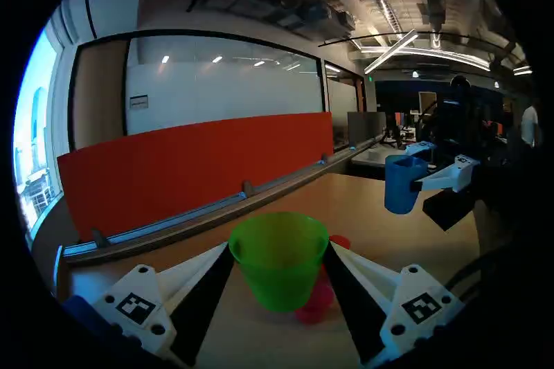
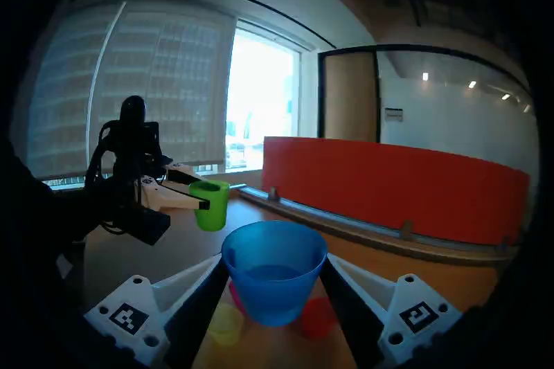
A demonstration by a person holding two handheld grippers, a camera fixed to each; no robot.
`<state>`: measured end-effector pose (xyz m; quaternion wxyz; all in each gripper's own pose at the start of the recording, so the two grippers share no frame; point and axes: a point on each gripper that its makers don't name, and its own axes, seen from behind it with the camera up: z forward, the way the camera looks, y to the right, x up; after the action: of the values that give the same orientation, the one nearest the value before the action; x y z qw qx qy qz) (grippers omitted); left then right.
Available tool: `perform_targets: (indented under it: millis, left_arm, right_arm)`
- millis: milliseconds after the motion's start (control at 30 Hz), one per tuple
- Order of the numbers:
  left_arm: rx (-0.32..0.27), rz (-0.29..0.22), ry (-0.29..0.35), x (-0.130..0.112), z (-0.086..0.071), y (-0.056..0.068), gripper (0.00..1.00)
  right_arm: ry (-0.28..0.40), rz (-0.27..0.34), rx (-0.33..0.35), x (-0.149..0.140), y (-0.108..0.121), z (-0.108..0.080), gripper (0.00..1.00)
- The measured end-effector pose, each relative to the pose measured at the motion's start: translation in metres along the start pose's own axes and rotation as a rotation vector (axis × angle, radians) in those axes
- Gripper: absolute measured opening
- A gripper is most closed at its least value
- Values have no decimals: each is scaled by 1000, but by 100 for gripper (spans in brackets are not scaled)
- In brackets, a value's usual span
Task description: Pour water
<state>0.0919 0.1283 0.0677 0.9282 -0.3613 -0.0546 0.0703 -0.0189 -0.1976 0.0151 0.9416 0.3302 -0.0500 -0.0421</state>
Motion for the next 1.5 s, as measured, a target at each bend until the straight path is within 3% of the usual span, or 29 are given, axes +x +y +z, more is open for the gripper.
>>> perform_targets:
  millis: [700, 967, 1500]
  left_arm:
    - [-18, -5, 15, -2, -6, 14, 87]
    - [-55, -22, 17, -11, -10, 32, 87]
    - [-124, -68, 14, -36, -15, 68, 87]
  right_arm:
    - [22, -19, 20, 21, -4, 0, 90]
    - [17, -55, 41, 31, -8, 2, 90]
    - [-12, -211, 59, 41, -11, 7, 90]
